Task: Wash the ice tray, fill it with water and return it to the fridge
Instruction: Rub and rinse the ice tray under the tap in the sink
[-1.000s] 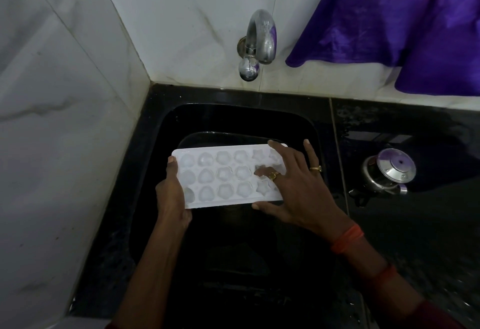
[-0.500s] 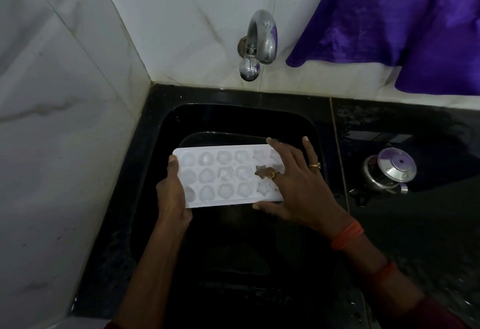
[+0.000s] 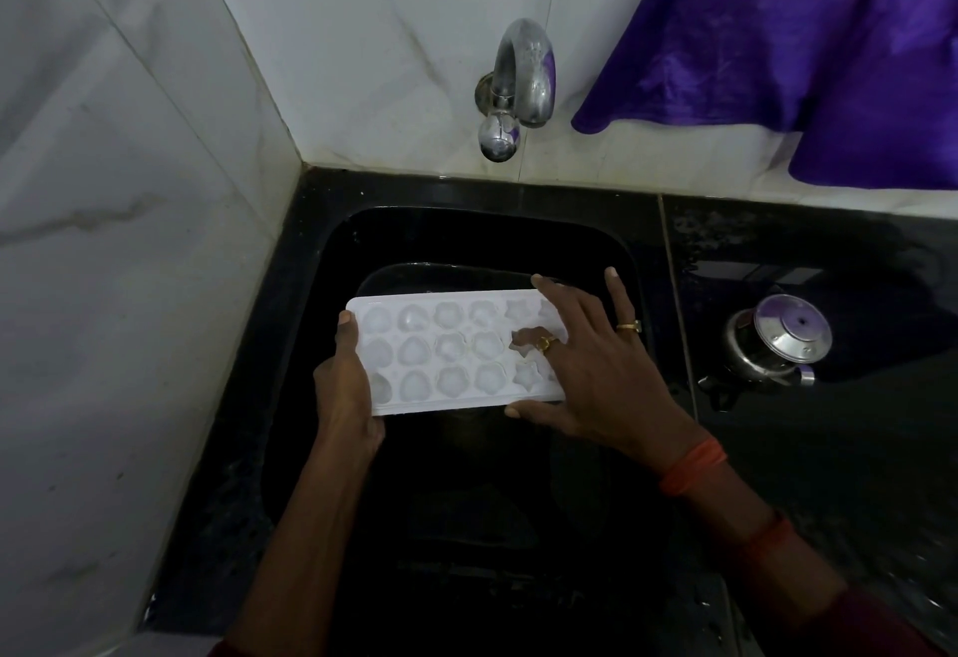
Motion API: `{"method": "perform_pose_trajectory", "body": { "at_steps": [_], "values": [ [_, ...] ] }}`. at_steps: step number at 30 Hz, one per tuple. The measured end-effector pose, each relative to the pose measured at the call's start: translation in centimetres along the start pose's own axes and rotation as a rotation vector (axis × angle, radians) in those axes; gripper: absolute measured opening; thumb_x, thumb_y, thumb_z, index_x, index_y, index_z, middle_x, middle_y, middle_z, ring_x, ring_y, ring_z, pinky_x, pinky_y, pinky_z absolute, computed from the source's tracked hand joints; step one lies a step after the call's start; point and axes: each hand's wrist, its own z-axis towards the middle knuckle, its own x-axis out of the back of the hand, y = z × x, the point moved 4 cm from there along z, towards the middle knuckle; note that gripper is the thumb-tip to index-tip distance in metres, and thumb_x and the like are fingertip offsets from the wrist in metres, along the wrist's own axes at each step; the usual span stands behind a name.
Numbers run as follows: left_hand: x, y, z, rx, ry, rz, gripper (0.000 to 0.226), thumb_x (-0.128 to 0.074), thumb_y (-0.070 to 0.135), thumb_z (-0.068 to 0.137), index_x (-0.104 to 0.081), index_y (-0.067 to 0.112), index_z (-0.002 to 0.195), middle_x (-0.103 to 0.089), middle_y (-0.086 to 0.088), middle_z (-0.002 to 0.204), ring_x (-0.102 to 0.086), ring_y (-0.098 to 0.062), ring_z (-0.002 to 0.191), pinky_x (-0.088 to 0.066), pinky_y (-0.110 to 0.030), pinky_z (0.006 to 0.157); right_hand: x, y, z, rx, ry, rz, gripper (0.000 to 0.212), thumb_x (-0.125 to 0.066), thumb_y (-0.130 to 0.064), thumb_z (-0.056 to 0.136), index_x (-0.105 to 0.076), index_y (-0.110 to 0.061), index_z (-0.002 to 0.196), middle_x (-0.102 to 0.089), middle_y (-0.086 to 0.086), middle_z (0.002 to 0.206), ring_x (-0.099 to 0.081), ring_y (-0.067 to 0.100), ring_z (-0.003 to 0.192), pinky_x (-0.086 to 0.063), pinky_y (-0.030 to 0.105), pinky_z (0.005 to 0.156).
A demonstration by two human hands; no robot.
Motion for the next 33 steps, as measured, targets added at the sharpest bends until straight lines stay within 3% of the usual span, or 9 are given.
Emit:
{"method": "perform_pose_trajectory", "body": {
  "at_steps": [8,15,21,27,33],
  "values": [
    [0.2,0.0,0.4,0.001,-0.01,0.005,0.042,-0.052,0.058,0.096,-0.069,0.019,0.094,-0.075,-0.006,0.092,-0.073,-0.027,0.082,-0.057,-0.036,0.062,0.1,0.1,0.2,-0.012,-0.009,0.025,0.081,-0.042,-0.09,0.074,-0.074,-0.029,0.118,-0.049,0.012,0.151,-0.047,0.03,0.14,0.005,0.06,0.124],
    [0.1,0.2,0.5,0.002,-0.022,-0.004,0.041,-0.052,0.057,0.096,-0.069,0.02,0.092,-0.075,-0.005,0.091,-0.073,-0.026,0.081,-0.058,-0.037,0.064,0.6,0.3,-0.1,-0.047,0.133,0.108,0.075,-0.05,-0.088,0.069,-0.075,-0.034,0.114,-0.057,0.006,0.143,-0.052,0.024,0.134,-0.004,0.063,0.124],
    [0.1,-0.1,0.8,0.012,-0.008,0.015,0.042,-0.052,0.057,0.096,-0.069,0.019,0.093,-0.075,-0.006,0.092,-0.073,-0.028,0.084,-0.058,-0.039,0.067,-0.1,0.4,0.1,-0.013,0.066,0.039,0.078,-0.046,-0.091,0.073,-0.075,-0.031,0.113,-0.05,0.009,0.15,-0.048,0.028,0.138,-0.001,0.063,0.124],
    [0.0,-0.1,1.0,0.02,-0.004,0.004,0.041,-0.053,0.057,0.096,-0.068,0.019,0.094,-0.075,-0.006,0.092,-0.073,-0.027,0.083,-0.057,-0.037,0.064,0.3,0.4,-0.2,-0.037,0.184,0.115,0.073,-0.062,-0.088,0.065,-0.076,-0.032,0.111,-0.054,0.005,0.146,-0.052,0.025,0.134,-0.008,0.064,0.123],
    [0.1,-0.1,1.2,0.026,-0.003,0.018,0.044,-0.054,0.059,0.094,-0.069,0.019,0.096,-0.075,-0.007,0.097,-0.073,-0.029,0.086,-0.059,-0.041,0.069,1.2,0.7,0.0,-0.113,0.198,0.223,0.092,-0.043,-0.099,0.066,-0.066,-0.03,0.124,-0.049,0.006,0.15,-0.049,0.024,0.138,-0.006,0.061,0.125]
  ]
}}
